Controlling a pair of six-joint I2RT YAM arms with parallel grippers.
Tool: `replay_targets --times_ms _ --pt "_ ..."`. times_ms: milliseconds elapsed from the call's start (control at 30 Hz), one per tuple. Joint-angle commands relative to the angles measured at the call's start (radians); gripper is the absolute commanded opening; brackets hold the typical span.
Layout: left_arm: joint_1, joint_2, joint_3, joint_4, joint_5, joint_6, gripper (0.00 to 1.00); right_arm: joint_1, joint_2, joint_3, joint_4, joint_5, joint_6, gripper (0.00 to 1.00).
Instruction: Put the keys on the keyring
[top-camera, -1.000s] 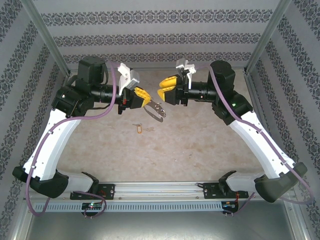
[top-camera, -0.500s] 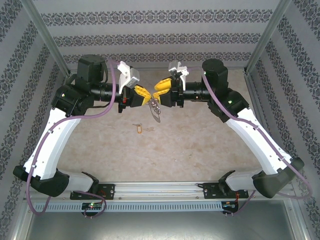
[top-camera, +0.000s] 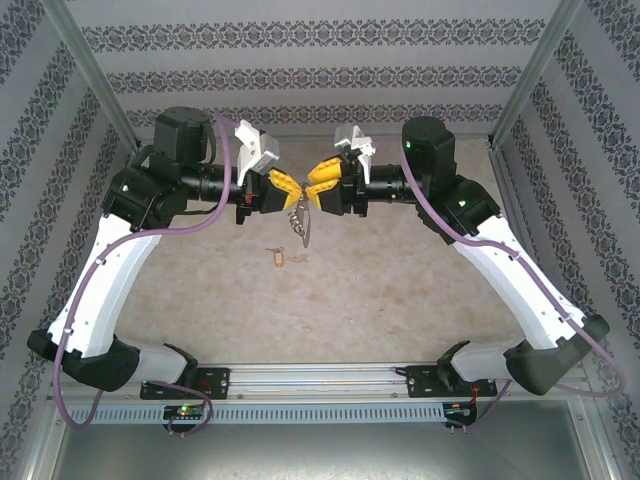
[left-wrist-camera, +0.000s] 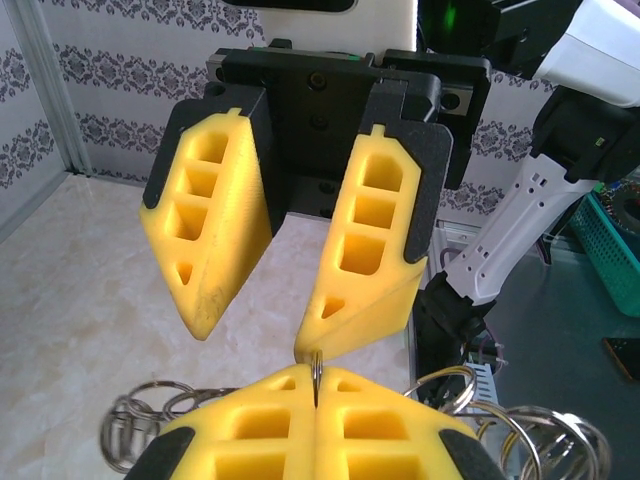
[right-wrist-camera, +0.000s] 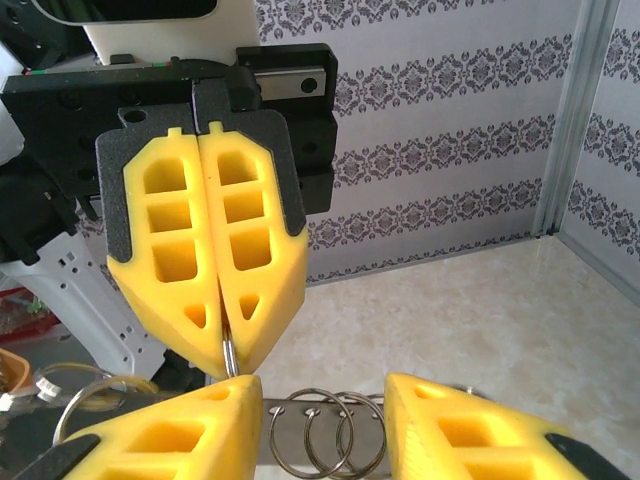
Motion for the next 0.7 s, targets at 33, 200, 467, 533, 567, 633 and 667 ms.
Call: replay_targets --times_ms 33,200,467,533,567,633,667 --pt "-0.002 0.002 0.03 0.001 -0.001 0.001 0.0 0.027 -0.006 0.022 -0.015 -0.012 -0.031 0.37" --pt "-0.002 -0.002 0.033 -0.021 -0.02 0.019 0.0 0.028 -0.015 0.034 -0.048 -0.007 -0.048 0.37" --pt "-0.002 -0.008 0.035 -0.035 -0.03 0.032 0.0 0.029 -0.017 0.051 -0.058 -0.016 -0.046 0.35" --pt "-0.003 -0.009 0.035 -0.037 -0.032 0.034 0.0 0.03 -0.02 0.057 -0.069 -0.017 -0.049 0.35" --pt "-0.002 -0.009 0.034 -0.036 -0.032 0.034 0.0 0.03 -0.02 0.061 -0.078 -0.016 -0.054 0.35" --pt "-0.003 -0.01 0.035 -0.038 -0.032 0.035 0.0 0.03 -0.02 0.069 -0.097 -0.017 -0.064 0.35" --pt "-0.002 -0.008 0.036 -0.039 -0.032 0.036 0.0 0.03 -0.022 0.072 -0.103 -0.018 -0.066 0.35"
